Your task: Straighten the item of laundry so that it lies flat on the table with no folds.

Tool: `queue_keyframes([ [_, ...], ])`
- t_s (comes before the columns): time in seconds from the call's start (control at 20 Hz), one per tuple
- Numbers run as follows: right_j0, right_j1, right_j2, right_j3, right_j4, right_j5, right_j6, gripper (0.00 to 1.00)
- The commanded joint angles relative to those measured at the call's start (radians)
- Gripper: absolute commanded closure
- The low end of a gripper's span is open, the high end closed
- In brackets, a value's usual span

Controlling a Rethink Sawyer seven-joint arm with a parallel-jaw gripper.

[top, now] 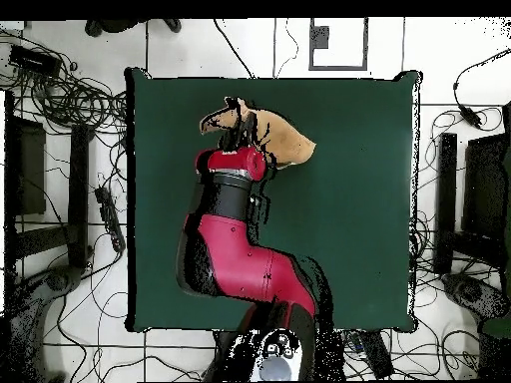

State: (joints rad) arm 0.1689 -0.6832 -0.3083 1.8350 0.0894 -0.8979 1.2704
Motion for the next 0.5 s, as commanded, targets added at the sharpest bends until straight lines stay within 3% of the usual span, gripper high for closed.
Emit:
queue_keyframes([
  [0.05,0.043,0.178,-0.019,0.081,0.062,-0.071,0.119,1.00],
  [0.5,0.111,0.336,-0.040,0.054,0.198,-0.260,0.119,1.00],
])
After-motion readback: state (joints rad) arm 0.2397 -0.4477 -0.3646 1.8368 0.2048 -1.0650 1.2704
